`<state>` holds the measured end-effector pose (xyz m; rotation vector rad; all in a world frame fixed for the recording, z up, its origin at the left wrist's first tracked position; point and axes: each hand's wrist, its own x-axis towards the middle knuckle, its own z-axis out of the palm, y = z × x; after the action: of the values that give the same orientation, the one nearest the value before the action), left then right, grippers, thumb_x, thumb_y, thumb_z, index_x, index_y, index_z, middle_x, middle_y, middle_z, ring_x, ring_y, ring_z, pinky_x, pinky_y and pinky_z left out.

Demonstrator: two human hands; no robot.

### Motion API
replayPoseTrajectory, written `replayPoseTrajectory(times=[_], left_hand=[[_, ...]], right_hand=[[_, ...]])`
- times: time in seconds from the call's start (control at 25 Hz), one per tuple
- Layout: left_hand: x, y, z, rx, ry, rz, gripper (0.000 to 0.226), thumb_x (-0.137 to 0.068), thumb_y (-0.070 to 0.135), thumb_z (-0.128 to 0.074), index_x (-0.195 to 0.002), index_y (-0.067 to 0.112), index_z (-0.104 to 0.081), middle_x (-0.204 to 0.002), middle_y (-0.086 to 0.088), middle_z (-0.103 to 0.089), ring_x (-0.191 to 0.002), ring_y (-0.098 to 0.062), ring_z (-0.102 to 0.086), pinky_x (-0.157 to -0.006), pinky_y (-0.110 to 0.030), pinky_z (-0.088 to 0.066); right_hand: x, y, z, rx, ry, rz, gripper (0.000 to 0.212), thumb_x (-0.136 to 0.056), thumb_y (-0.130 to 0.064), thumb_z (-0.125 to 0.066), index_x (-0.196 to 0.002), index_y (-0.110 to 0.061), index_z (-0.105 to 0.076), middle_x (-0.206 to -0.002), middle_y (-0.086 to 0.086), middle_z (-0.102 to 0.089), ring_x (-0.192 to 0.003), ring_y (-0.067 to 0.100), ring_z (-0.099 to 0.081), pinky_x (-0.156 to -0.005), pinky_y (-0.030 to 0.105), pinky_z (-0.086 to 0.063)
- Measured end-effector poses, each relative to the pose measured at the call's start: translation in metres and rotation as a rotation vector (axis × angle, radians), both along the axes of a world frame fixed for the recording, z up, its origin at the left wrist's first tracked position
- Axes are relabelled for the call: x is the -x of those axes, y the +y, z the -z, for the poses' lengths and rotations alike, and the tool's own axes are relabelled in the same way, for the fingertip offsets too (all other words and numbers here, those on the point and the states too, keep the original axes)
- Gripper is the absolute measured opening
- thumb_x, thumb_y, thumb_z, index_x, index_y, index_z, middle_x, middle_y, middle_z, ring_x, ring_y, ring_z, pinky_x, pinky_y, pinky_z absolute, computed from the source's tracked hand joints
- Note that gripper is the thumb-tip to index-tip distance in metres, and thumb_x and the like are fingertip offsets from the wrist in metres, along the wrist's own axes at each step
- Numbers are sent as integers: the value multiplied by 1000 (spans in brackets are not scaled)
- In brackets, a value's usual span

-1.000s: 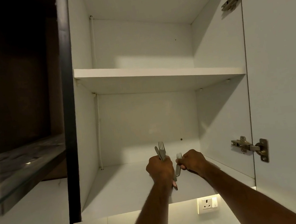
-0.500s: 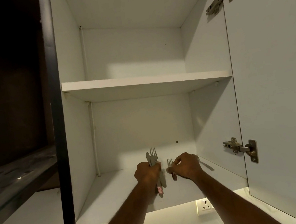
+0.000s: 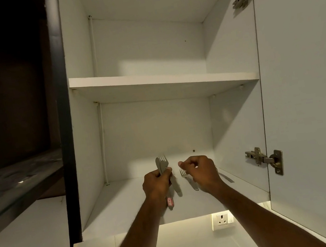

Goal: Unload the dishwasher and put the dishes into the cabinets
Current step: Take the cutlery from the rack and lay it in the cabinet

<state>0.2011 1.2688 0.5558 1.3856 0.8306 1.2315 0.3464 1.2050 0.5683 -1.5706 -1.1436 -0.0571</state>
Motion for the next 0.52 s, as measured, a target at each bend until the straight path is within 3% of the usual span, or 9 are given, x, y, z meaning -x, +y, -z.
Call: replayPoseTrajectory(times=[0.12, 0.36, 0.52], left_hand=[[-2, 3, 2, 1, -25, -25, 19, -95, 33, -74, -86, 18, -81, -78, -2, -78, -75, -16, -76, -81, -35, -62], [-1, 0, 1, -72, 30, -40, 25, -96, 34, -73, -81, 16, -80, -72, -1, -76, -65, -10, -71, -59, -22, -47], [0, -3, 0, -73, 23, -62, 28, -94, 34, -75, -71, 18, -79, -64, 1, -75, -66, -16, -74, -63, -28, -53]], right_hand=[[25, -16, -1, 89, 103, -278, 13, -96, -27, -76, -100, -15, -79, -82, 7, -78, -47, 18, -59, -47, 26, -49], [24, -25, 1, 142, 198, -318, 18, -87, -27, -85, -100, -15, -82, -88, 12, -80, -48, 16, -58, -46, 25, -46], [29, -25, 0, 145, 271, -311, 5, -88, -16, -84, -92, -14, -84, -83, 16, -78, -49, 14, -55, -46, 24, -43]])
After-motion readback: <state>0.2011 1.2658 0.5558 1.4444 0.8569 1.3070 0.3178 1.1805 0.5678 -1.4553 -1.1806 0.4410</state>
